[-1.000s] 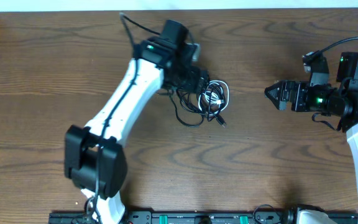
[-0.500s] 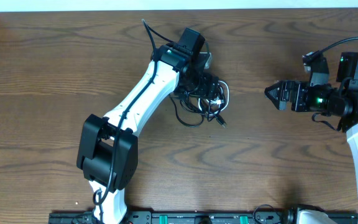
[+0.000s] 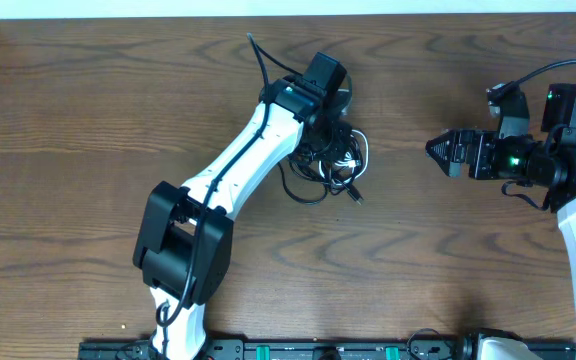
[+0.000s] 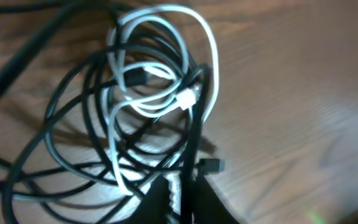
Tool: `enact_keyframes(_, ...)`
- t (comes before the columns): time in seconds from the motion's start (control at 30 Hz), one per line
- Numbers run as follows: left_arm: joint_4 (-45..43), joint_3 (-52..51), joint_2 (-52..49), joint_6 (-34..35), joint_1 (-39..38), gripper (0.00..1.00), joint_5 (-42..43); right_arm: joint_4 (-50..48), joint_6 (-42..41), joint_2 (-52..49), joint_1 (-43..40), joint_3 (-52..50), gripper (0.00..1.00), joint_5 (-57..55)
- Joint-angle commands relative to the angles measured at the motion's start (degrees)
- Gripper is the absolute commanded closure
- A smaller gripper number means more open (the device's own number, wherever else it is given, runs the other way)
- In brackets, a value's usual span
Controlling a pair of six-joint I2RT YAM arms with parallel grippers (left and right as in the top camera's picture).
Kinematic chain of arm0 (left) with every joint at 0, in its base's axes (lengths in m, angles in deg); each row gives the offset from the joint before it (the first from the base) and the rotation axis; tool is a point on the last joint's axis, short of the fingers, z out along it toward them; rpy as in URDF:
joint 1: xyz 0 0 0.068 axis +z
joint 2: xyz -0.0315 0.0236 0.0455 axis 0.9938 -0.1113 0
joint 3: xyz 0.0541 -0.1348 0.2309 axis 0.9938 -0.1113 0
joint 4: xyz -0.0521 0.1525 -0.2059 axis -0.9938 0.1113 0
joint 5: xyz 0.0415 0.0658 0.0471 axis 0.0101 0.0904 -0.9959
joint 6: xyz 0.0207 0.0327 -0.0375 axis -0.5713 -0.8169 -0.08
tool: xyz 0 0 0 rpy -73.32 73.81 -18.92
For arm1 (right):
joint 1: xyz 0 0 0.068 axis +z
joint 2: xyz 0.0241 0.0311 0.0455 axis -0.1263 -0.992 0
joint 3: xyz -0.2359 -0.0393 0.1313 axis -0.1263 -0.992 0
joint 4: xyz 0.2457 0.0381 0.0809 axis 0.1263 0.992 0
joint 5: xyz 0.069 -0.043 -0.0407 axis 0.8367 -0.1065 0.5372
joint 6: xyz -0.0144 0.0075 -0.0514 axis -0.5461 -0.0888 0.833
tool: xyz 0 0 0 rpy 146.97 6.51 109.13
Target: Untangle cables
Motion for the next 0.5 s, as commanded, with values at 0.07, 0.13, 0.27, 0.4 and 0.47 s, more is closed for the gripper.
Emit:
enact_keyframes(0.07,-0.1,0.7,-0.3,0.9,0.3,0.92,-3.4,-0.6,-1.9,0.1,0.2,0.8,0.01,1.0)
enact_keyframes(0.13,-0.3,0.8,0.4,0.9,0.3,0.92,-3.6,-0.7,-2.1,0.0,0.2,0.7,0.01,1.0)
enact_keyframes(0.27,-0.7,1.1,3.7,1.0,0.3,0.92,-3.5,-0.7,-2.8,-1.1,0.2,0.7,0.01,2.2)
enact_keyframes(0.4,-1.3,1.2,9.7,4.7,0.3,0.92,-3.5,-1.4,-2.9,-3.1,1.1,0.7,0.02,5.3)
enact_keyframes(0.47,-2.0,1.2,12.9,6.6,0.3,0.92,-3.5,-2.2,-2.9,-4.5,2.1,0.7,0.02,6.3)
